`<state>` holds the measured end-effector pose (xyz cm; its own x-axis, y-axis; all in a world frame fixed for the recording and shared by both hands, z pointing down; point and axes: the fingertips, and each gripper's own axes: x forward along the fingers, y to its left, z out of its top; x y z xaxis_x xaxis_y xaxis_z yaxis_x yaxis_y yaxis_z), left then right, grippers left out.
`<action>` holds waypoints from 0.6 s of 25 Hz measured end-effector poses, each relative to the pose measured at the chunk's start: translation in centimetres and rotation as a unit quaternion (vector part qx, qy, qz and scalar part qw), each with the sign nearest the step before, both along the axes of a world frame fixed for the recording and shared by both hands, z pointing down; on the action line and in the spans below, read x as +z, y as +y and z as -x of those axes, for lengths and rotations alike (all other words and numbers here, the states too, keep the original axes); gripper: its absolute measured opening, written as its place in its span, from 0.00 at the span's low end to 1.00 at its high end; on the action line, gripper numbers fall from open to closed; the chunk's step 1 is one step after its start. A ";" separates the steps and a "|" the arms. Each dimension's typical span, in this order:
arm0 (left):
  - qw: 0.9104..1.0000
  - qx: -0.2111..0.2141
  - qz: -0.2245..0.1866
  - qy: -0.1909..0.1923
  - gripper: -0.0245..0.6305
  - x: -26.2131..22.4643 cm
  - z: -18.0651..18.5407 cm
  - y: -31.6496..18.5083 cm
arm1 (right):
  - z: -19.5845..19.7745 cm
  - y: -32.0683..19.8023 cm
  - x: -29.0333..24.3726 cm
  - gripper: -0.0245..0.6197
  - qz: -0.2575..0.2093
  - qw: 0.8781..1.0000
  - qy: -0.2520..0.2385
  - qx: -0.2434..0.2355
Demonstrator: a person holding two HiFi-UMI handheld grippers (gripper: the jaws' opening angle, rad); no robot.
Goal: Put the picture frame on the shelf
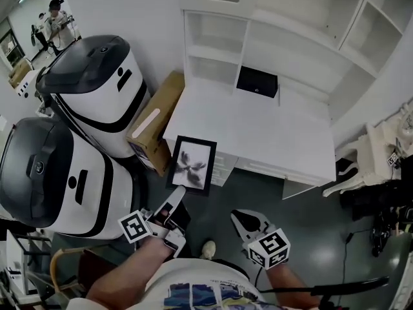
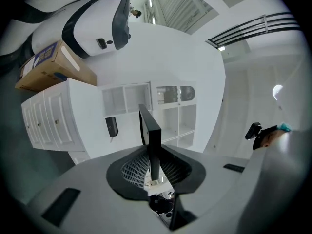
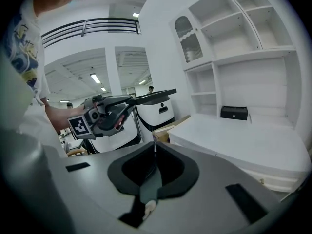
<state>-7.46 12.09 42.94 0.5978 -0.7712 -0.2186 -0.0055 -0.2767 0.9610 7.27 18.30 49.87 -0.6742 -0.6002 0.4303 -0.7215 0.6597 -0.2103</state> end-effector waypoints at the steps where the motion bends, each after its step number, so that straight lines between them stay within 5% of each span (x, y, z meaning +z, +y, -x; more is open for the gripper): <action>1: 1.000 0.001 0.002 0.000 0.15 0.0 0.1 -1.4 | 0.2 -1.0 0.1 0.09 0.001 1.000 0.002 -0.001; 15: 0.998 0.058 -0.003 0.002 0.15 0.3 1.1 -21.0 | 2.8 -16.2 -1.2 0.09 0.000 0.997 0.018 0.075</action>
<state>-8.59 -8.94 43.21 0.6826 -0.6950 -0.2259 0.0304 -0.2818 0.9590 4.51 2.10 48.68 -0.5618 -0.6922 0.4530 -0.8185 0.5445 -0.1832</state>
